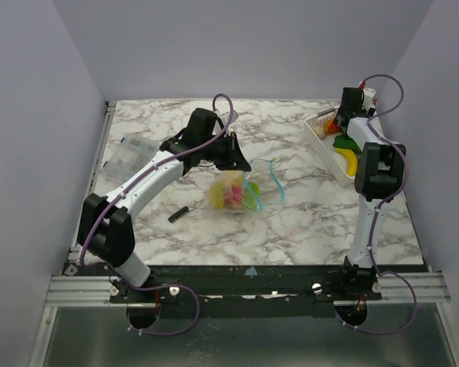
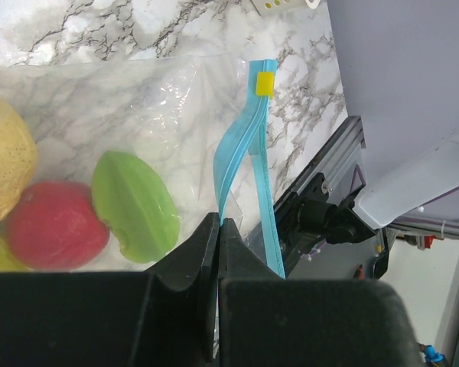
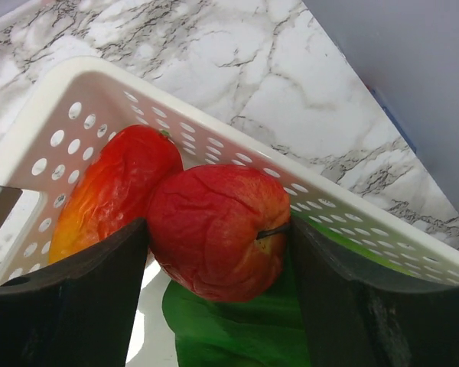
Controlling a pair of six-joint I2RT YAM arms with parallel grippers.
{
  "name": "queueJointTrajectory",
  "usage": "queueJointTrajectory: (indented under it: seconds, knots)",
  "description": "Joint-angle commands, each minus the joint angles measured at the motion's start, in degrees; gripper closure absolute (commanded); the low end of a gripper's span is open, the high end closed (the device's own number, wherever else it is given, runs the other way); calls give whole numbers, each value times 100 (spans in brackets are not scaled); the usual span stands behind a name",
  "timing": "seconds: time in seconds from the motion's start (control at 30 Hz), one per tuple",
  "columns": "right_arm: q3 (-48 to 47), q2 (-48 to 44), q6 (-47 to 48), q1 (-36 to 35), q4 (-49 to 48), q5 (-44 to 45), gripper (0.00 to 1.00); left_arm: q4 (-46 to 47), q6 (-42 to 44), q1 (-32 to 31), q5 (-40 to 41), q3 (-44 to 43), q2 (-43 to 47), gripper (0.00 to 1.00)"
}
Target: Place the food in the zip-top bag and seal the zipper
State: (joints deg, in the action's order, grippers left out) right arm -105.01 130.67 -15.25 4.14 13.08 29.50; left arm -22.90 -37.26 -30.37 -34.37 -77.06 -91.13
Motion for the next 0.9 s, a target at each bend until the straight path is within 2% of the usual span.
queueJointTrajectory:
  seconds: [0.0,0.07,0.23,0.5,0.63,0.87]
  knots:
    - [-31,164,164,43,-82,-119,36,-29,107,31,-18,-24,80,100]
    - [-21,161,278,42,-183,-248,45,-36,68,56,-38,-58,37,100]
    - [-37,61,181,41,-113,-839,61,290,-264,180,-333,23,-65,100]
    - [660,-837,-329,17,-3,-1693,91,-409,114,175,-246,-547,-207,100]
    - [1227,-1513,-269,-45,69,-1979,100,-528,238,165,-246,-606,-172,100]
    - [2416,-2877,-282,-128,104,-2538,100,-554,368,165,-279,-590,-293,100]
